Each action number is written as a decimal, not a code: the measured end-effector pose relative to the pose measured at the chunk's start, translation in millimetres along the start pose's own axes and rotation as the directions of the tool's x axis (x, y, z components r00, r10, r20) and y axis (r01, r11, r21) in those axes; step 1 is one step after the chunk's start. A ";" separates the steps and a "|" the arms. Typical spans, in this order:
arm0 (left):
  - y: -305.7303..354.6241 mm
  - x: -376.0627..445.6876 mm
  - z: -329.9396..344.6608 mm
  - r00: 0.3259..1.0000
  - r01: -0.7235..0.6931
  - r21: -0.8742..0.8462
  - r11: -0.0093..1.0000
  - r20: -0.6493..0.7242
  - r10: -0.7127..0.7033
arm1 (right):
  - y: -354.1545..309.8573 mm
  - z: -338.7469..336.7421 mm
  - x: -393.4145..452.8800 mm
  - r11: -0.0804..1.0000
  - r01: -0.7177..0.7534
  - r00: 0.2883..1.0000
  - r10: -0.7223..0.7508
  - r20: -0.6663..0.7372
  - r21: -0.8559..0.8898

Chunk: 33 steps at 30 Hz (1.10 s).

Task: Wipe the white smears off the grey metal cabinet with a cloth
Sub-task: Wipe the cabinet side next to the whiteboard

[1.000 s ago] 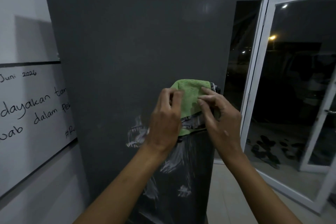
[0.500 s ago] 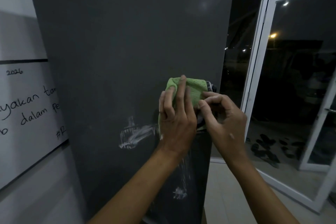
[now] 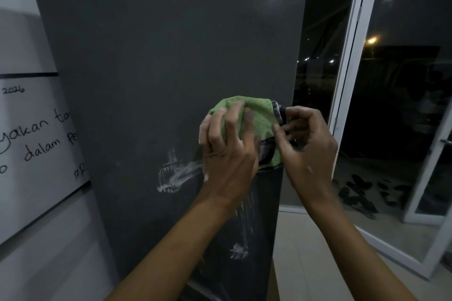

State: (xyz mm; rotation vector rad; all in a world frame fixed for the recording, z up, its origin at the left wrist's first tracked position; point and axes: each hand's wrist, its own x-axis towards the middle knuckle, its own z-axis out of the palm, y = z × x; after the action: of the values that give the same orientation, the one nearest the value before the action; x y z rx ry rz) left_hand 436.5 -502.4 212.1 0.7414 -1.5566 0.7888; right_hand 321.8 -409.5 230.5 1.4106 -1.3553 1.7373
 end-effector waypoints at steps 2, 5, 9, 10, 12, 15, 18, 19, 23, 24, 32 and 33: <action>2.8 0.7 2.0 0.998 -0.057 -0.031 0.998 0.010 0.057 | -1.0 1.5 0.6 1.000 0.021 1.000 -0.021 0.009 -0.023; 11.5 3.3 6.4 0.996 -0.032 -0.202 0.979 0.072 0.048 | -2.5 1.1 -0.3 0.999 0.030 0.999 -0.029 0.021 -0.027; 18.6 6.0 9.6 0.993 0.074 -0.422 0.903 0.111 -0.030 | -3.6 -1.1 -0.8 0.998 0.056 0.998 -0.056 0.005 -0.021; 19.4 6.6 11.8 0.992 0.076 -0.434 0.898 0.125 -0.023 | -2.7 -2.4 -0.9 0.998 0.060 0.998 -0.060 -0.007 -0.024; 20.3 6.0 19.9 0.989 0.067 -0.444 0.894 0.151 0.001 | 0.8 -6.3 -1.2 0.998 0.055 0.998 -0.057 -0.039 -0.033; 18.8 2.7 32.8 0.986 0.040 -0.449 0.893 0.162 0.037 | 7.4 -11.8 -1.2 0.999 0.036 0.995 -0.039 -0.092 -0.033; 18.2 -2.4 42.3 0.987 0.011 -0.405 0.914 0.150 0.054 | 13.0 -13.5 -1.8 1.000 0.021 0.992 -0.023 -0.122 -0.019; 18.4 -3.4 44.8 0.987 0.000 -0.387 0.922 0.145 0.061 | 14.4 -13.1 -2.2 1.000 0.020 0.991 -0.021 -0.130 -0.009; 14.8 -8.2 51.9 0.987 -0.046 -0.337 0.940 0.131 0.095 | 16.5 -8.8 -5.2 0.999 0.039 0.989 -0.034 -0.141 0.028; 13.1 -11.3 53.0 0.986 -0.055 -0.327 0.943 0.130 0.102 | 16.2 -6.7 -6.3 0.998 0.045 0.990 -0.040 -0.134 0.036; -21.4 -93.7 46.9 0.963 -0.097 -0.308 0.946 0.211 0.168 | 15.1 2.9 -23.3 0.996 0.085 0.989 -0.079 -0.126 0.042; -27.2 -101.8 46.8 0.959 -0.108 -0.309 0.945 0.218 0.181 | 16.3 1.1 -24.7 0.996 0.084 0.989 -0.078 -0.125 0.040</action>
State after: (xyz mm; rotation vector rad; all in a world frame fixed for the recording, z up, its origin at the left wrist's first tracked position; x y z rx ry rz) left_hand 444.4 -553.3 109.0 0.5198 -1.9198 0.5672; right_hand 316.3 -411.8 201.5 1.3396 -1.1846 1.7810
